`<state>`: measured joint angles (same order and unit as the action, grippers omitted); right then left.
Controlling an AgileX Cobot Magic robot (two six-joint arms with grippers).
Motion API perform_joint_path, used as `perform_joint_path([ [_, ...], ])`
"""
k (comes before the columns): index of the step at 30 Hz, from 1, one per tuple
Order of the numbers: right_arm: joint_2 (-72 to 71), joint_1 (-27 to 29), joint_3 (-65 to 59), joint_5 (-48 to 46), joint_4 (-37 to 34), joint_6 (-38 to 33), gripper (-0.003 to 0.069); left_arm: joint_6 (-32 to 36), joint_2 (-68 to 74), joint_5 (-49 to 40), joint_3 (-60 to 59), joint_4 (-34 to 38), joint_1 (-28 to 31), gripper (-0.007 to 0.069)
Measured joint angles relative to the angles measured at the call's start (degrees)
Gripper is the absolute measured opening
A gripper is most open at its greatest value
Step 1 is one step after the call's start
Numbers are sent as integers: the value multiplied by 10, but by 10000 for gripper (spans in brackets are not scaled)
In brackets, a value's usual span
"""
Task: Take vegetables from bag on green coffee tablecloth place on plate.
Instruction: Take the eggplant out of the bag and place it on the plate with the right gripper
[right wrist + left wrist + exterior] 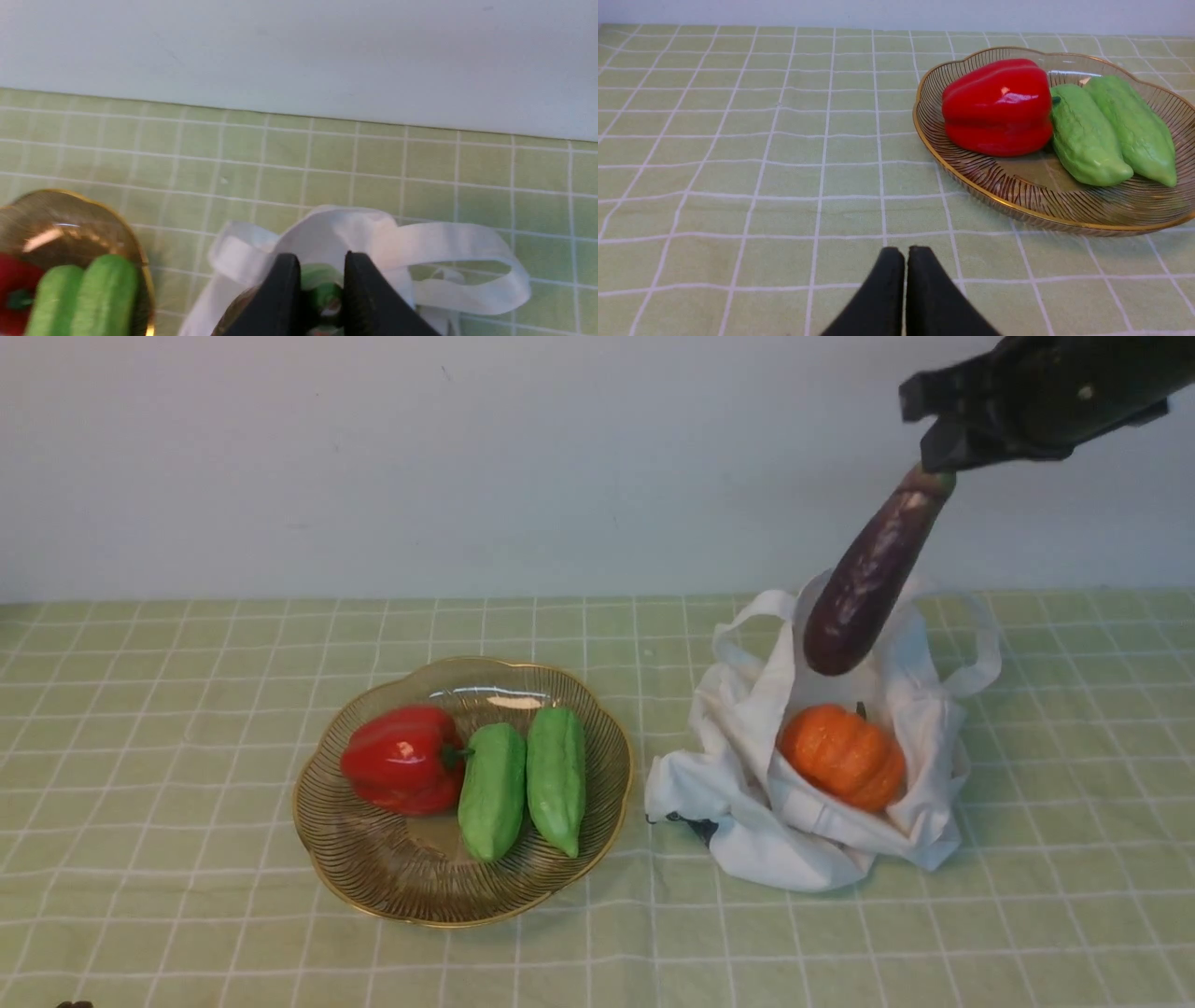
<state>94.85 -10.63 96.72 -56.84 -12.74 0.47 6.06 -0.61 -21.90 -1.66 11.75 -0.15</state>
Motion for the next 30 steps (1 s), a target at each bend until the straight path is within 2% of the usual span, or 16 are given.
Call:
perform_joint_path([
  [5,-37,-17,0,-19,-107,-63,98,0,0,0,0,0,0,-5],
  [9,-20,-85,0,-17,-172,-110,98,0,0,0,0,0,0,-5],
  [14,56,-184,0,9,-185,-125,98,0,0,0,0,0,0,-5],
  [15,60,-188,0,11,-184,-125,98,0,0,0,0,0,0,-5],
  [20,158,-270,0,107,-186,-137,98,0,0,0,0,0,0,-5],
  [26,213,-311,0,210,-186,-146,98,0,0,0,0,0,0,-5],
  [30,229,-314,0,244,-186,-146,103,0,0,0,0,0,0,-5],
])
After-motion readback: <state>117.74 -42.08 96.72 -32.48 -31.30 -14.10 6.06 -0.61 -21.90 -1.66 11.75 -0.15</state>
